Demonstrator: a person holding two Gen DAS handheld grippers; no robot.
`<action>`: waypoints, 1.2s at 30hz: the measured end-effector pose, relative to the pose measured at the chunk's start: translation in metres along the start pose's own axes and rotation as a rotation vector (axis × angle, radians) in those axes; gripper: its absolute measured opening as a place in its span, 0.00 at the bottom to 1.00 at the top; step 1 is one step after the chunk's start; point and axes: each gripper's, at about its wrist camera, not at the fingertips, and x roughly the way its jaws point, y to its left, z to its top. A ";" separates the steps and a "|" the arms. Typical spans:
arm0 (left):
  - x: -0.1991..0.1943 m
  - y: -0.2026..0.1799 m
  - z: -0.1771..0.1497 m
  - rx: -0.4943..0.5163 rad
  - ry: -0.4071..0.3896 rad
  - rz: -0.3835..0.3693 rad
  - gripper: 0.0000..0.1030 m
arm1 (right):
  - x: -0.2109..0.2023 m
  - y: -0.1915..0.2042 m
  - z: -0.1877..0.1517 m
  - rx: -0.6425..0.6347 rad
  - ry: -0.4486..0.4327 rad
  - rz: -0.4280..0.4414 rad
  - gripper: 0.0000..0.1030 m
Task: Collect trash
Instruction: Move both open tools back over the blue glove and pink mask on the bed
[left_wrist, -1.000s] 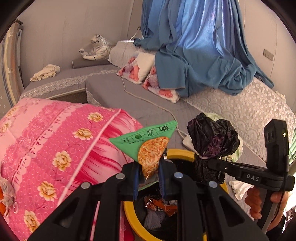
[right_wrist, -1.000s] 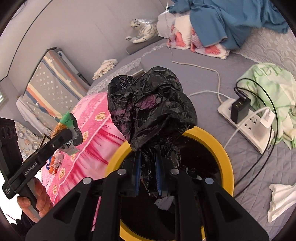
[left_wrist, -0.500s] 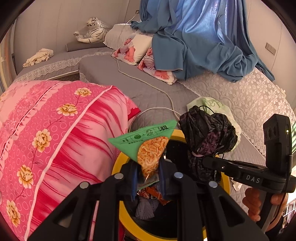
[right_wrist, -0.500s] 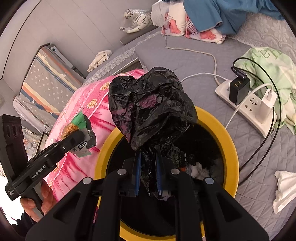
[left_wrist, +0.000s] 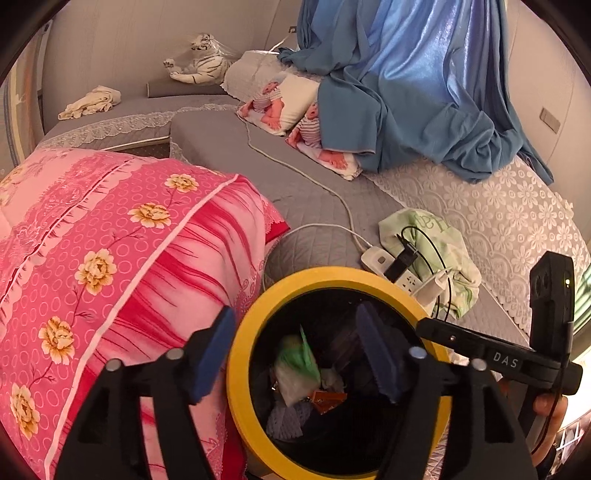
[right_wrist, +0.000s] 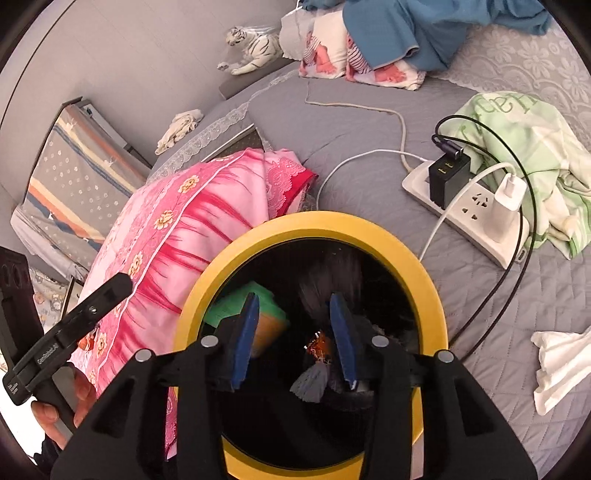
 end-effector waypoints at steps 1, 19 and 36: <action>-0.002 0.002 0.001 -0.006 -0.005 -0.001 0.67 | -0.001 0.000 0.000 0.004 -0.003 -0.001 0.41; -0.097 0.133 0.002 -0.156 -0.177 0.273 0.85 | 0.000 0.122 0.007 -0.255 -0.066 0.259 0.81; -0.208 0.317 -0.060 -0.391 -0.222 0.590 0.85 | 0.107 0.331 -0.048 -0.614 0.159 0.449 0.82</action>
